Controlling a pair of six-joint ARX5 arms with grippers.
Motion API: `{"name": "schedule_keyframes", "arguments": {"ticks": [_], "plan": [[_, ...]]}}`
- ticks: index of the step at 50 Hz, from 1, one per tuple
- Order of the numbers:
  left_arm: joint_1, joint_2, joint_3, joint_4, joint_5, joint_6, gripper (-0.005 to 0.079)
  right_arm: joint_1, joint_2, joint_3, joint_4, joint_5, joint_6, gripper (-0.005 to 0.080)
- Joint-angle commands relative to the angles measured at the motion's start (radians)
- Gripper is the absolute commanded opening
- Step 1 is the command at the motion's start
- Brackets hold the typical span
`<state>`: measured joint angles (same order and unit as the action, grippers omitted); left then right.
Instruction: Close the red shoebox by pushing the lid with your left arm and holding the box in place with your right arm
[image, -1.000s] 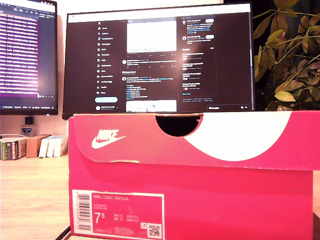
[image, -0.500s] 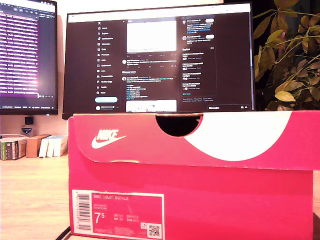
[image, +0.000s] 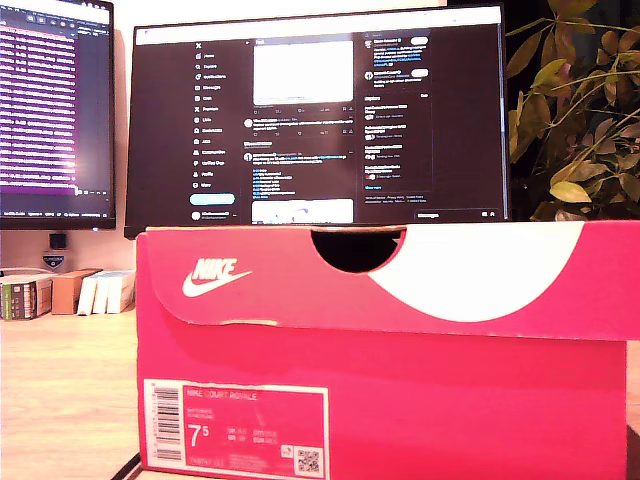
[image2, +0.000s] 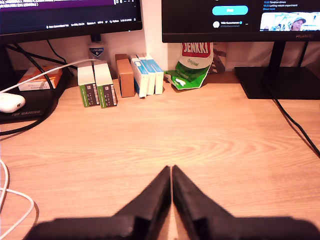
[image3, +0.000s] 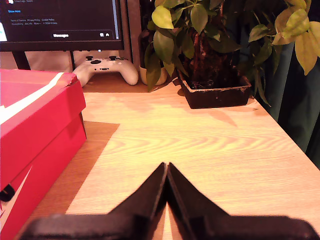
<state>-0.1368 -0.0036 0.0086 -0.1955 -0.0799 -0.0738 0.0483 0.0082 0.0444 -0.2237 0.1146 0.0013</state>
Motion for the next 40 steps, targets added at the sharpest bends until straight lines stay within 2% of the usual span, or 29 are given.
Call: {"name": "schedule_keyframes", "arguments": {"ticks": [1,19,34,40], "plan": [[-0.003,-0.008,-0.035,-0.005,-0.004,0.002,-0.0018,0.004,-0.006,-0.026,0.011,0.000,-0.001,-0.0012],[0.000,-0.008,-0.034,-0.005,-0.004,0.002,-0.0018,0.004,-0.006,-0.026,0.011,0.000,-0.001,-0.0012],[0.118,-0.008,-0.034,-0.005,0.015,0.002,-0.0018,0.004,-0.006,-0.026,0.011,0.000,-0.001,-0.0012],[0.139,-0.008,-0.034,-0.005,0.015,0.002,-0.0018,0.004,-0.006,-0.025,0.011,0.000,-0.001,-0.0012]]}}
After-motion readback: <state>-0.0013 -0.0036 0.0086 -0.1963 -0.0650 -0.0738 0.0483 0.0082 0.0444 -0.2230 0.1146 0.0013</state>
